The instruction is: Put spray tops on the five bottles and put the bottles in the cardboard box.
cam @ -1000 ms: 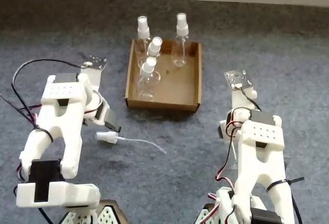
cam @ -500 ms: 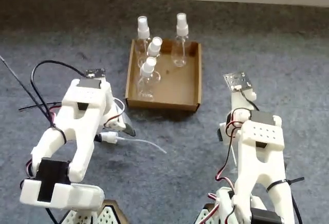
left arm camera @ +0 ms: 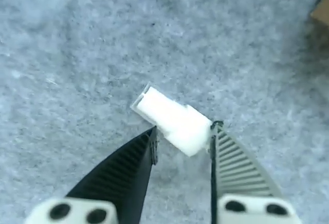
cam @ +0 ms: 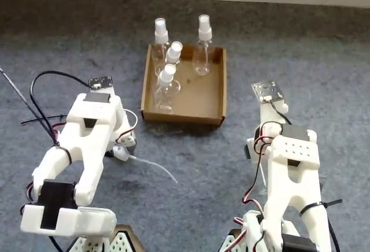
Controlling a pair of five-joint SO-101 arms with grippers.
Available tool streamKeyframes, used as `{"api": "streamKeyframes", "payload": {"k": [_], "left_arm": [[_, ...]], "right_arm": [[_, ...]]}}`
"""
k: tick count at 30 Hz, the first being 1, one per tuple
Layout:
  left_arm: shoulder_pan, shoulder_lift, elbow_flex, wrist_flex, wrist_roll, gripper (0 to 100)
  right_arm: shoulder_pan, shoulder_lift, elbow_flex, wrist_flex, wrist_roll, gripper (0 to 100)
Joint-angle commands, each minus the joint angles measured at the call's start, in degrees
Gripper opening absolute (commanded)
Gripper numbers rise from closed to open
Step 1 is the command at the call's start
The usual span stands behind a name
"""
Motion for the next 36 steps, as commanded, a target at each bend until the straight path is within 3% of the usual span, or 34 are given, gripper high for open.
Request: {"api": "streamKeyframes", "payload": {"k": [1,11,17,19,24,36], "left_arm": [[-1.27,-0.13,2.68,-3.43,0.09,15],[-3.56,-0.66,3.38,-6.42,-4.66,15],[-5.58,-0.48,-0.4,-6.68,-20.84,16],[-6.9,-0.22,-1.36,-6.68,-23.21,16],[-7.34,-0.13,-1.36,-6.95,-23.38,24],[-6.99,-0.13,7.52,-11.96,-23.3,16]], "right_arm": [[0.57,-1.98,-0.57,0.4,0.44,0.4],[0.4,-1.98,-1.01,4.53,0.35,0.4],[0.31,-6.11,-3.91,5.23,0.18,0.4],[0.31,-10.42,-3.82,5.23,0.18,0.4],[0.31,-20.44,-3.65,8.13,0.18,0.4],[-0.48,-22.11,-3.74,11.3,0.44,0.4]]}}
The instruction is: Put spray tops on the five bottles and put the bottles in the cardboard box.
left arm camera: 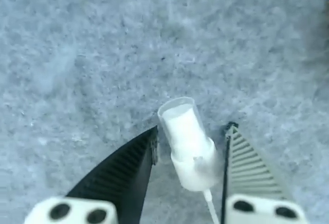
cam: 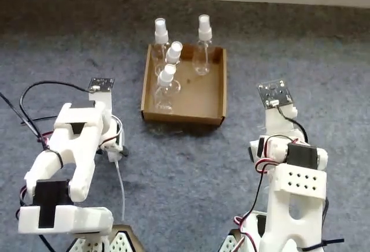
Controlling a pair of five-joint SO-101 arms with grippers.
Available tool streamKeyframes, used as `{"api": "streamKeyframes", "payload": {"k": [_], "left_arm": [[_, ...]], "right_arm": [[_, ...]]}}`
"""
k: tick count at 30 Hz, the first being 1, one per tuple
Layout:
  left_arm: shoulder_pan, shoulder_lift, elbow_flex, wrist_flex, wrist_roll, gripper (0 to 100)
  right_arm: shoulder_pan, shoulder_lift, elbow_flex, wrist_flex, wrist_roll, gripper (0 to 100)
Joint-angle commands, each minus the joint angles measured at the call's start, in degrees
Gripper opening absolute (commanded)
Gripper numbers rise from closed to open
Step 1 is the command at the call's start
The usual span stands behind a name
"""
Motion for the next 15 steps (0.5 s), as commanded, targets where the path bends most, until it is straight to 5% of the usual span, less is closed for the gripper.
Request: {"api": "streamKeyframes", "payload": {"k": [1,6,15], "left_arm": [[0.04,-0.4,1.89,-1.76,-0.44,14],[-0.4,-2.51,-0.22,-1.32,-0.53,7],[-1.27,-22.9,-14.02,13.98,-2.64,6]], "right_arm": [[-1.19,-1.45,-3.65,0.57,0.44,0.4],[-3.47,-1.45,-3.65,0.57,0.35,0.4],[-13.49,-1.71,-6.64,-4.7,0.44,0.4]]}}
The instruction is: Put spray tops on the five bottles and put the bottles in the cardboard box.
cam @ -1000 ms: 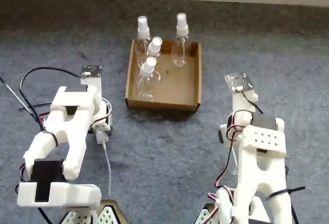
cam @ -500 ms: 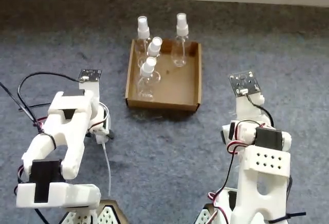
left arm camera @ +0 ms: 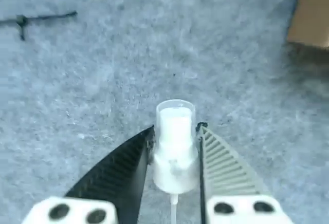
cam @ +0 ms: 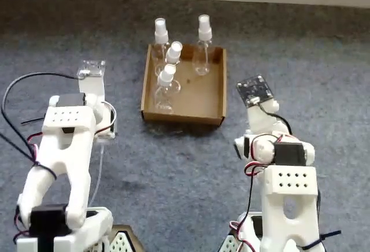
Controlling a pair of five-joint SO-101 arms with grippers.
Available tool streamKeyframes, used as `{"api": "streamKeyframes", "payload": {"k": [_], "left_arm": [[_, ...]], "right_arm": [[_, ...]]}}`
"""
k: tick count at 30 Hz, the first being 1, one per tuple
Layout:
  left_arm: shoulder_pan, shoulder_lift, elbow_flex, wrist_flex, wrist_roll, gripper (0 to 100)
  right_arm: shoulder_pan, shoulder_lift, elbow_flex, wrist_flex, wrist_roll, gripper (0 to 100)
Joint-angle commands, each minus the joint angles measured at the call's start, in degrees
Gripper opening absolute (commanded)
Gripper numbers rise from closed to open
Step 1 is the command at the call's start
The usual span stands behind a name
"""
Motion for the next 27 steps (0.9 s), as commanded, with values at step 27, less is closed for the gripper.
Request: {"api": "streamKeyframes", "payload": {"k": [27], "left_arm": [[21.49,-45.05,-36.26,-1.23,11.08,2]], "right_arm": [[-28.26,-39.96,24.75,-37.93,-15.56,0.4]]}}
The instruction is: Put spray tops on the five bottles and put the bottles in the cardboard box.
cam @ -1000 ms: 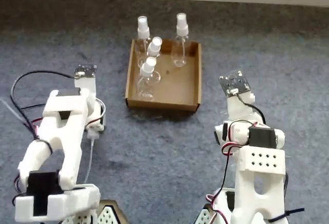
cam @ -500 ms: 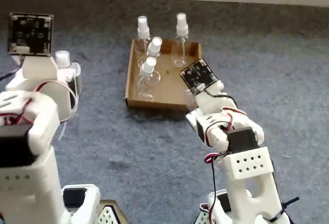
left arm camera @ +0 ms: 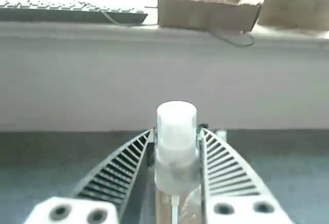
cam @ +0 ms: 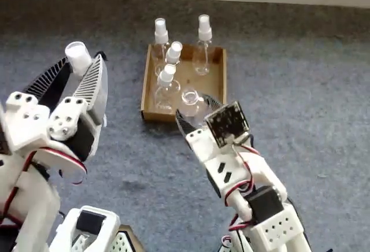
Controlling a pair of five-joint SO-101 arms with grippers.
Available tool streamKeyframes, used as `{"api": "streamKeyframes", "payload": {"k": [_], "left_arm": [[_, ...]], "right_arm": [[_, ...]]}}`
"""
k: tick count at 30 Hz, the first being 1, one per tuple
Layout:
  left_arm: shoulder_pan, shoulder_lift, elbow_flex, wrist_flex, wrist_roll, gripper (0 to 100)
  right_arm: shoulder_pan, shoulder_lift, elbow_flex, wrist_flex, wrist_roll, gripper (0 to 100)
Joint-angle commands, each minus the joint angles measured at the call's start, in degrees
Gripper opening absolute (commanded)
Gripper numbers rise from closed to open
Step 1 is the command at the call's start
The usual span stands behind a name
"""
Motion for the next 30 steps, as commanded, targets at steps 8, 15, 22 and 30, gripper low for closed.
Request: {"api": "streamKeyframes", "payload": {"k": [8,15,22,30], "left_arm": [[17.71,-0.92,10.24,-21.27,5.98,1],[26.33,-0.57,16.66,-29.01,5.71,0],[26.59,-0.48,28.97,-40.35,4.22,0],[27.56,-0.48,32.31,-42.46,4.57,0]], "right_arm": [[-1.98,-25.19,18.68,1.54,-5.89,0.4],[-2.07,-24.31,18.77,1.45,-6.68,0.4],[-1.8,-24.31,18.86,1.45,-6.59,0.4],[-1.8,-24.31,18.95,1.45,-6.59,0.4]]}}
